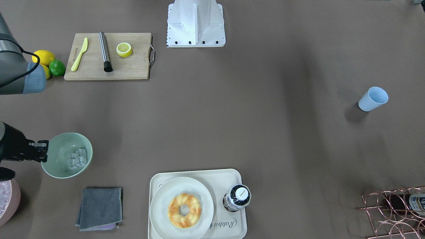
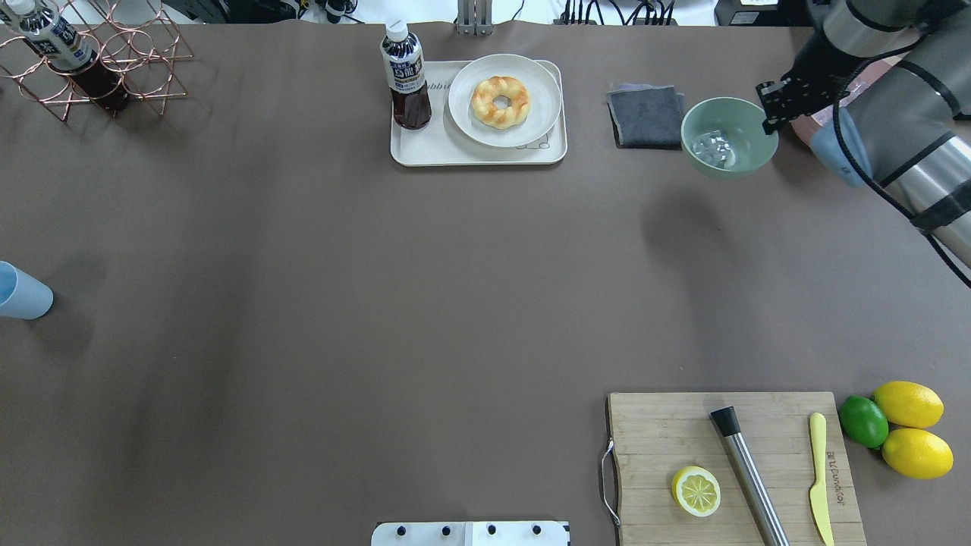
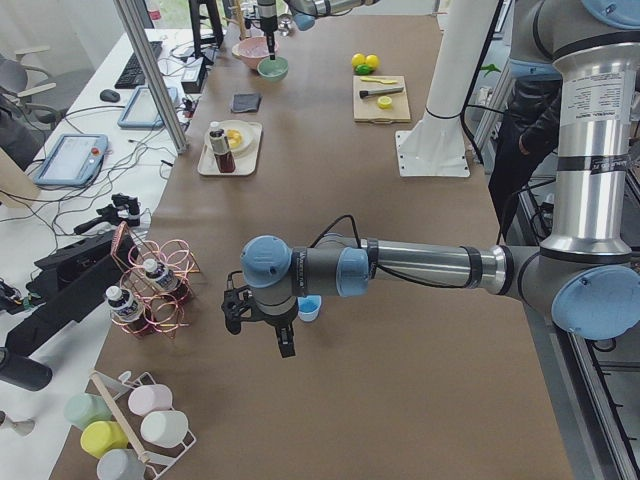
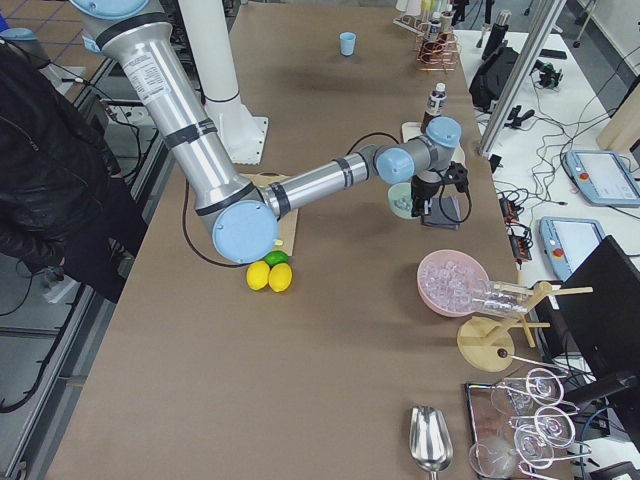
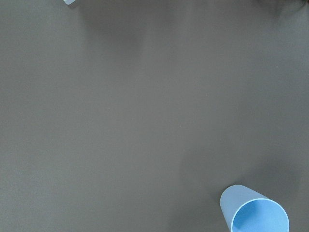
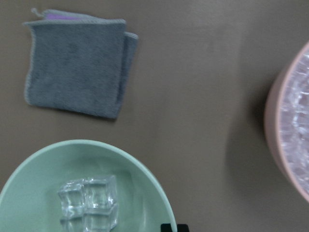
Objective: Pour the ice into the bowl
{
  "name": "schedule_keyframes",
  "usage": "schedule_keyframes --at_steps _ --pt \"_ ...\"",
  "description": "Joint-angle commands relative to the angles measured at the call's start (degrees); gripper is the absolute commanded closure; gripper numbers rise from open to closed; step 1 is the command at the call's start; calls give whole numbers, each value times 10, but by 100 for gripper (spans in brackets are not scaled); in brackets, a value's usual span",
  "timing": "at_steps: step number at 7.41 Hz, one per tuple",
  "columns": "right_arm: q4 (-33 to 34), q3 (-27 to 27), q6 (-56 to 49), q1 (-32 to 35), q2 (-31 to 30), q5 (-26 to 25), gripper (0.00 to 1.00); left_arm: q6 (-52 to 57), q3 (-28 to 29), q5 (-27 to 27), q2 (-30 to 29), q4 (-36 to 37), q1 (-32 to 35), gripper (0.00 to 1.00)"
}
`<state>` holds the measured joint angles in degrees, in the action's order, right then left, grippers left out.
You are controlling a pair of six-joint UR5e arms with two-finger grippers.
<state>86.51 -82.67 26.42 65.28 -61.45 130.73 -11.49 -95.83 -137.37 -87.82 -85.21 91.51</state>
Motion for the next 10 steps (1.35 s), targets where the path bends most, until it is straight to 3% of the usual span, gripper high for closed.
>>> schedule_keyframes --at_steps 1,7,10 --pt "-5 -17 -116 55 -87 26 100 -5 -3 0 3 0 -4 3" --pt "-12 -9 -303 142 -207 65 100 -6 -4 -1 3 0 -7 3" --pt "-99 31 -305 153 -244 68 100 -6 -15 0 3 5 -8 3"
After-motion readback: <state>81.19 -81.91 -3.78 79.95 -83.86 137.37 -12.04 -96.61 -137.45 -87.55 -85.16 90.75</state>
